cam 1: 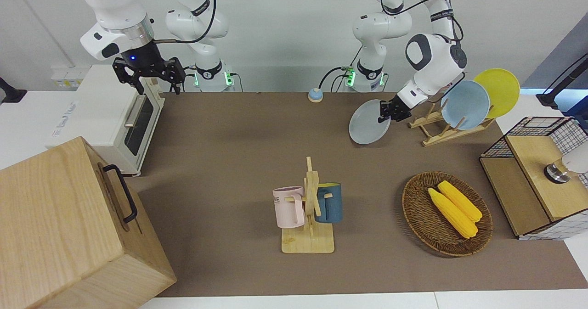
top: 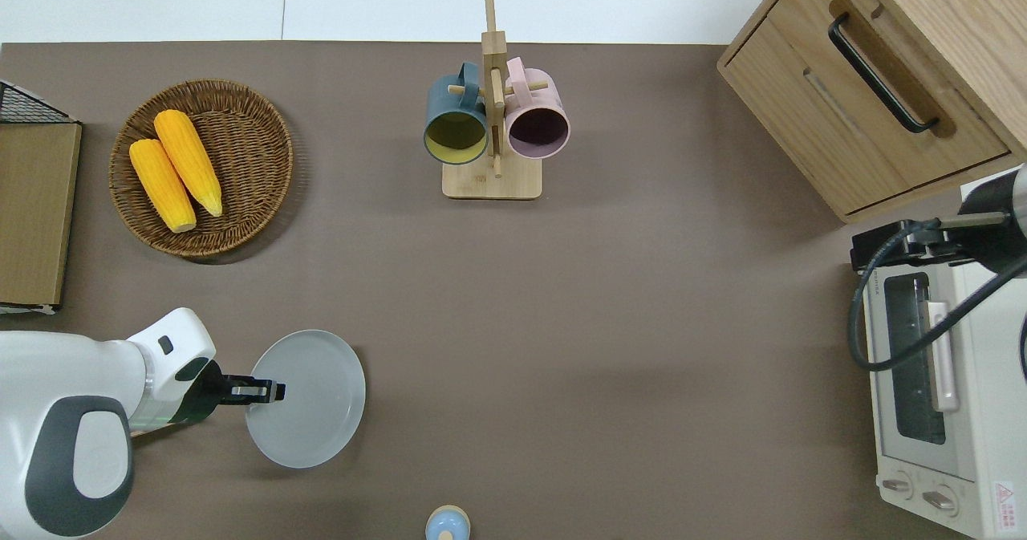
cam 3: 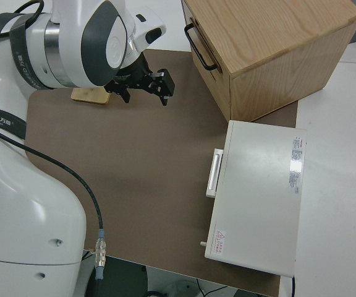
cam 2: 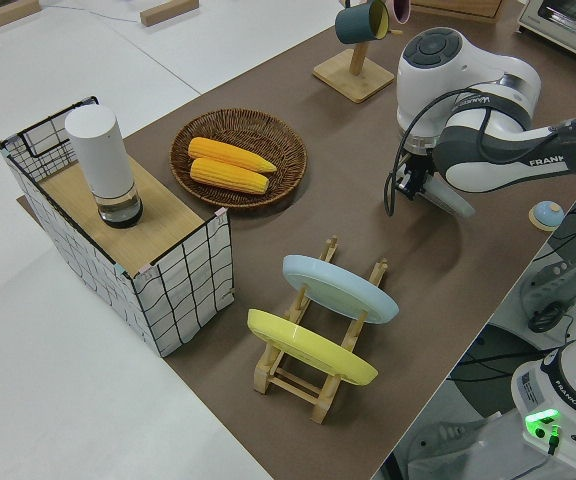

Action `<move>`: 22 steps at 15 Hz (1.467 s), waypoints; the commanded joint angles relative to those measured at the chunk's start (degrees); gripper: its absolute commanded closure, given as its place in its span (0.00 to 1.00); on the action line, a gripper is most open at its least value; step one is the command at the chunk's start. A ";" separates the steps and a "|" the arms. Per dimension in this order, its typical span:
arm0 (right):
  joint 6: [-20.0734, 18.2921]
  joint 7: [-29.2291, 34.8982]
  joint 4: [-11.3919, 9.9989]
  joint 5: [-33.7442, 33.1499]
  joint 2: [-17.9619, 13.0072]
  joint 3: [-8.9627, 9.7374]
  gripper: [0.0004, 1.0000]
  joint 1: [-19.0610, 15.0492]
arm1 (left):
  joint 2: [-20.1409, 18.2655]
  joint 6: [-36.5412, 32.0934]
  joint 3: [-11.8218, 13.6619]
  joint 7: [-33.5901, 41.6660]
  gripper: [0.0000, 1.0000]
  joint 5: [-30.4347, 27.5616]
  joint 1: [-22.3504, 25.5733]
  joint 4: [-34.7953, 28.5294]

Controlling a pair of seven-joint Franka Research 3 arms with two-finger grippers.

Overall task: Pick gray plate from low plate rack and place it on table with left arm
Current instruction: 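Carry the plate away from the rack and lower it onto the table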

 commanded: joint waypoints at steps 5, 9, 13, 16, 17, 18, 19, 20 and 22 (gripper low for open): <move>-0.34 0.22 0.29 0.24 0.11 0.17 0.02 -0.13 | 1.10 2.98 -0.11 0.98 0.20 -1.15 -0.80 -1.55; -0.34 0.22 0.29 0.24 0.11 0.17 0.02 -0.13 | 1.10 3.60 -0.02 0.80 0.00 -1.06 -0.80 -1.55; -0.34 0.22 0.29 0.24 0.11 0.17 0.02 -0.13 | 1.19 5.09 -0.02 0.63 0.00 -0.63 -0.80 -1.21; -0.34 0.22 0.29 0.24 0.11 0.17 0.02 -0.13 | 1.10 5.71 -0.02 0.28 0.00 -0.36 -0.88 -0.15; -0.34 0.22 0.29 0.24 0.11 0.17 0.02 -0.13 | 1.10 5.71 -0.02 0.28 0.00 -0.27 -0.88 0.29; -0.34 0.22 0.29 0.24 0.11 0.17 0.02 -0.13 | 1.10 5.71 -0.02 0.19 0.00 -0.19 -0.80 0.99; -0.34 0.22 0.29 0.24 0.11 0.17 0.02 -0.13 | 1.02 5.62 -0.02 -0.51 0.00 -0.10 -0.80 1.43; -0.34 0.22 0.29 0.24 0.11 0.17 0.02 -0.13 | 0.93 5.53 -0.02 -1.47 0.00 0.25 -0.80 1.96; -0.34 0.22 0.29 0.24 0.11 0.17 0.02 -0.13 | 0.58 5.36 -0.11 -3.05 0.00 1.04 -0.88 2.49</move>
